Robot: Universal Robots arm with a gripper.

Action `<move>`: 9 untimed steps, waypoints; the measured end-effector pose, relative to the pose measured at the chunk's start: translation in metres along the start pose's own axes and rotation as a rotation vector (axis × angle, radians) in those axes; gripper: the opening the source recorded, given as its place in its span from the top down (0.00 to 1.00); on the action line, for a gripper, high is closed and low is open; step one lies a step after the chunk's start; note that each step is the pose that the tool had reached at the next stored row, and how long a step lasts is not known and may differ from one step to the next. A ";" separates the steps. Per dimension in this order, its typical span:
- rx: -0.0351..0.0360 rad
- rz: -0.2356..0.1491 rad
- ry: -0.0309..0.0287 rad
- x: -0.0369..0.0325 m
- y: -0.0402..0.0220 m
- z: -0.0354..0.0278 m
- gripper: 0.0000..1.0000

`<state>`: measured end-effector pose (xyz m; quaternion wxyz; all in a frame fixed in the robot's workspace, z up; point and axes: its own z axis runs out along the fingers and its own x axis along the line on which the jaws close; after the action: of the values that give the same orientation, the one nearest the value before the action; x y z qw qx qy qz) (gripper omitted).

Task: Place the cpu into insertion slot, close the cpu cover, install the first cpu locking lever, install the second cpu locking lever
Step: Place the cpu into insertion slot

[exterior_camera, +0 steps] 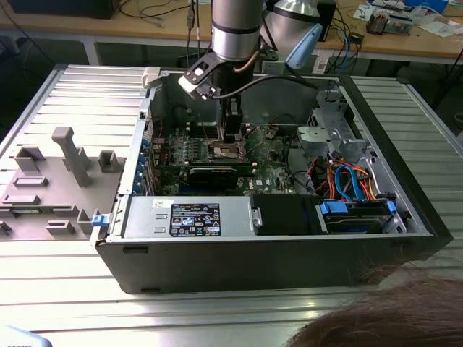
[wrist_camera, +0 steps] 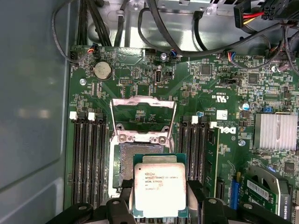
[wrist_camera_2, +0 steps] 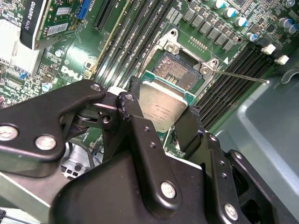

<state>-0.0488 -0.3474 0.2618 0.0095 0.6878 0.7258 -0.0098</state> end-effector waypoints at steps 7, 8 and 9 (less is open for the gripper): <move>0.0000 0.000 0.0000 0.0000 0.0000 0.0015 0.46; -0.0001 0.000 0.0000 0.0001 0.0000 0.0018 0.46; -0.0001 0.000 0.0000 0.0001 0.0000 0.0022 0.46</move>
<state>-0.0488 -0.3474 0.2596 0.0096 0.6878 0.7258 -0.0098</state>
